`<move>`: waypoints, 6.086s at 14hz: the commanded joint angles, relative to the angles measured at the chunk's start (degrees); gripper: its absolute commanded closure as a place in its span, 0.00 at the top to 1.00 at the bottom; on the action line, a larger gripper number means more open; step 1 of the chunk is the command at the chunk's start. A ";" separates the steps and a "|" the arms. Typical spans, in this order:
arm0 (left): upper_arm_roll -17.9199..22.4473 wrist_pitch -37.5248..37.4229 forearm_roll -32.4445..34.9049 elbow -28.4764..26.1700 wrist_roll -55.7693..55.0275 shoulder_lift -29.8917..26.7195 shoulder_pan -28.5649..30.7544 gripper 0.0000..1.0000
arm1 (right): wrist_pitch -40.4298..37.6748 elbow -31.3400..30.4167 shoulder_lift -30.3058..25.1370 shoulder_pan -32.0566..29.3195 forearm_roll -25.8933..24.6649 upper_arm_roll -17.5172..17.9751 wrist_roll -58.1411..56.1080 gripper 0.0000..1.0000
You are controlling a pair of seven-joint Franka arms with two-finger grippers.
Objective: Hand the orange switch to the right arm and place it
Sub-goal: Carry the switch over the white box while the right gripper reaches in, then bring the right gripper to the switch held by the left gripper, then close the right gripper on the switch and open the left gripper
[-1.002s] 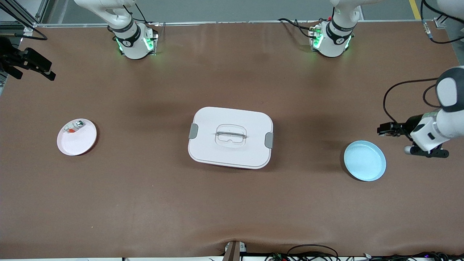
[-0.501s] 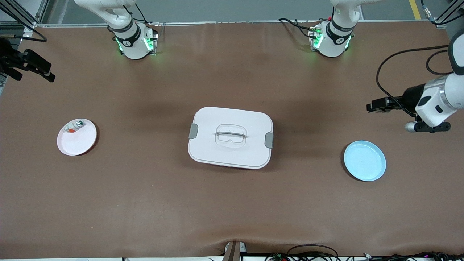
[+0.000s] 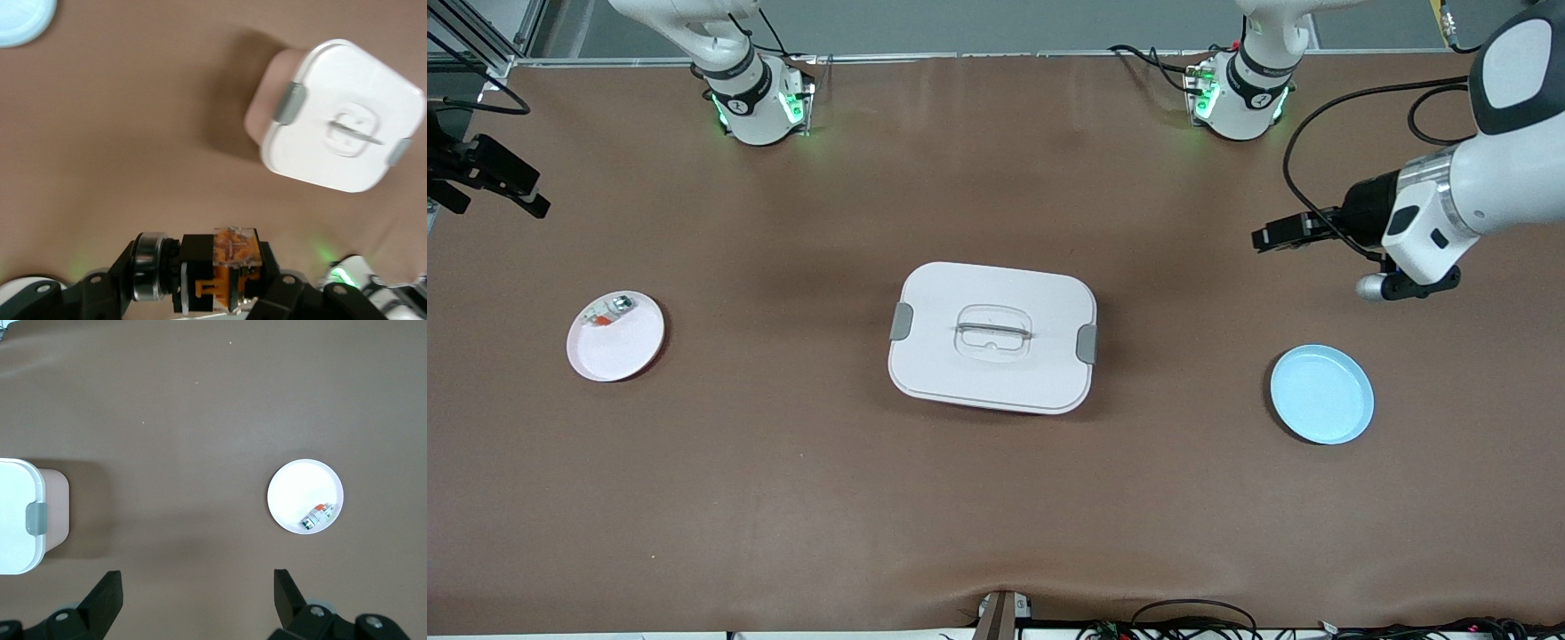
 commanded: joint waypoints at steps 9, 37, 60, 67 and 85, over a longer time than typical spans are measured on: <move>-10.33 9.38 -9.86 6.31 -39.33 0.40 -0.47 0.26 | 0.34 3.38 12.91 0.66 0.14 0.44 -0.52 1.00; -13.42 46.93 -6.43 11.23 -83.76 15.52 -21.92 0.27 | 11.03 -6.26 8.44 14.88 37.32 0.71 0.53 1.00; -13.42 49.39 -4.94 10.79 -84.20 14.99 -24.73 0.28 | 40.85 -11.74 8.60 31.94 47.17 0.71 2.82 1.00; -13.42 49.12 -4.94 10.79 -84.20 14.99 -24.65 0.28 | 44.11 -10.07 10.27 32.82 47.61 0.71 2.56 1.00; -13.33 49.12 -4.67 11.06 -84.29 15.08 -25.09 0.42 | 46.22 -9.36 12.29 32.82 47.43 0.62 -4.64 0.00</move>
